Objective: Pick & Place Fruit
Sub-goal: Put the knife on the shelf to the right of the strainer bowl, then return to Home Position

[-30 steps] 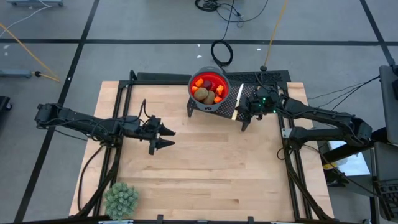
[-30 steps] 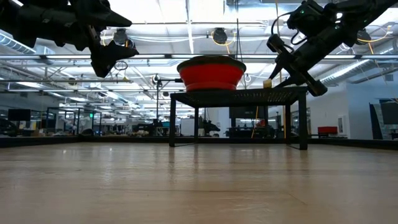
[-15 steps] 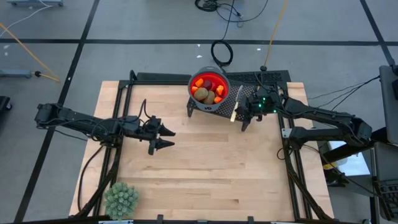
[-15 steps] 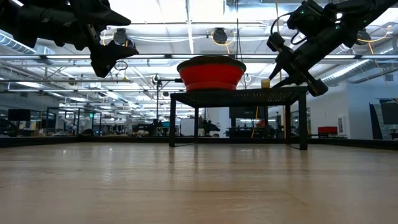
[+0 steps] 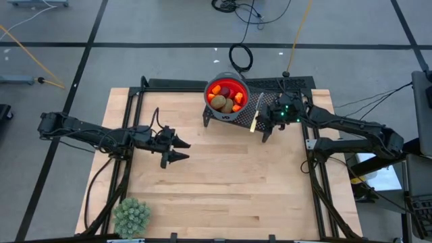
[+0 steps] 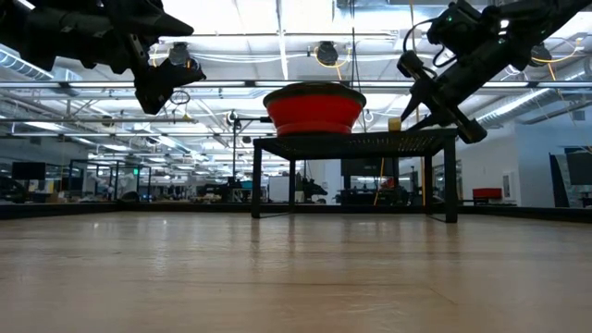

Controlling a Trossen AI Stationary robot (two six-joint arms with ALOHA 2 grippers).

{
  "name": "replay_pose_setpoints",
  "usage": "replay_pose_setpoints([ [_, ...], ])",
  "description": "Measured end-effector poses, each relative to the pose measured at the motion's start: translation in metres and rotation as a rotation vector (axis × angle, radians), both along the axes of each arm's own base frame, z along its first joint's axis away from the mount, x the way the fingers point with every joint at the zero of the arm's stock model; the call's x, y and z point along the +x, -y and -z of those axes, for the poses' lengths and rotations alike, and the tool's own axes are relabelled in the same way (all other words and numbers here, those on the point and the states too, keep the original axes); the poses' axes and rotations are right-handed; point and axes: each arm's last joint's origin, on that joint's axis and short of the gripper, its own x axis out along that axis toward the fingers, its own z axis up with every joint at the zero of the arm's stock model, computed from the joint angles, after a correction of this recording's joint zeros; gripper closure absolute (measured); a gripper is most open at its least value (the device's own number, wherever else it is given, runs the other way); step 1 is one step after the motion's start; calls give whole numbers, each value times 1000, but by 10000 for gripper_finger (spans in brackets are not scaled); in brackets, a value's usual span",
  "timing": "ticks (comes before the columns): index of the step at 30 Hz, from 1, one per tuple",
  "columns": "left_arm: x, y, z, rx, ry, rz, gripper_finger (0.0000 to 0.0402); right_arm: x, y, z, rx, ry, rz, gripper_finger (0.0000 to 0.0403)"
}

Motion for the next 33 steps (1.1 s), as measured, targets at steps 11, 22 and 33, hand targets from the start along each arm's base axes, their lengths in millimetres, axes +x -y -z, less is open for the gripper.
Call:
replay_pose_setpoints([
  [11,0,0,0,-2,0,16,131,-6,5,-5,-30,22,26,333],
  [22,0,0,0,38,8,23,131,-25,2,-26,-229,82,-13,333],
  [33,0,0,0,87,17,29,131,-37,-21,-47,-585,104,-188,398],
])
